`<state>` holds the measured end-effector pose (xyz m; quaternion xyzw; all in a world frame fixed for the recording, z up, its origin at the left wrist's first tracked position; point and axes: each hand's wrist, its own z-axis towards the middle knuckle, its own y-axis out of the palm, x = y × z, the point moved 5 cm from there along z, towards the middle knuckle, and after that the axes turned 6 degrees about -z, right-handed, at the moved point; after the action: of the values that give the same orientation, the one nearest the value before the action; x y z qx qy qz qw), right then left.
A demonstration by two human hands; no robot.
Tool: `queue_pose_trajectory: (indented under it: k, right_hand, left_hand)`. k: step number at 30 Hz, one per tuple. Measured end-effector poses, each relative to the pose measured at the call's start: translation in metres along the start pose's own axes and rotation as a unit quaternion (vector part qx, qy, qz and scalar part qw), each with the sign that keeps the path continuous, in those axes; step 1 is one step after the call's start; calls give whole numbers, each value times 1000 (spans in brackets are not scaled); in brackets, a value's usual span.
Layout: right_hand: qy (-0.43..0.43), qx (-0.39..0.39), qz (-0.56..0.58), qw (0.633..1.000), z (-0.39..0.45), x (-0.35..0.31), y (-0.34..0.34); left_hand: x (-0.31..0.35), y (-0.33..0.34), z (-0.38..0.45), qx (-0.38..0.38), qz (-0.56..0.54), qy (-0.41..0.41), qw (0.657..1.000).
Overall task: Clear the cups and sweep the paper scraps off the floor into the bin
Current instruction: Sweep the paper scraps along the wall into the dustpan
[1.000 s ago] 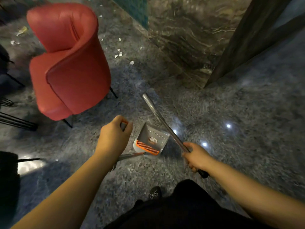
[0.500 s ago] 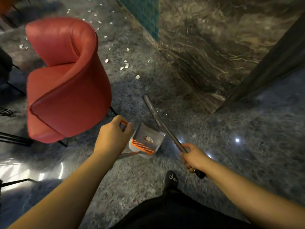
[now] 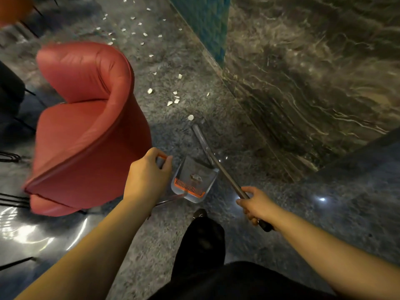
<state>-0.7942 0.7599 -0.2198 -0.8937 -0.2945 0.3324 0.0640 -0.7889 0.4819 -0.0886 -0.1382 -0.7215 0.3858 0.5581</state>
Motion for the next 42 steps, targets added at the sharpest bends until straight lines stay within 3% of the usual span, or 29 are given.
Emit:
queue_pose_trajectory:
  k: [17,32,42]
  right_hand:
    - [-22,30,-15,999,161,-194,-75]
    - [-30,-61,-108,992,334,-363,-193]
    - [-22,-73,-135,988,412,-451,-197]
  left_hand:
    - [35,17,252,10,2,-9,1000]
    - [77,57,432,64,30,-112,991]
    - [73,58,532,48,42,-133,989]
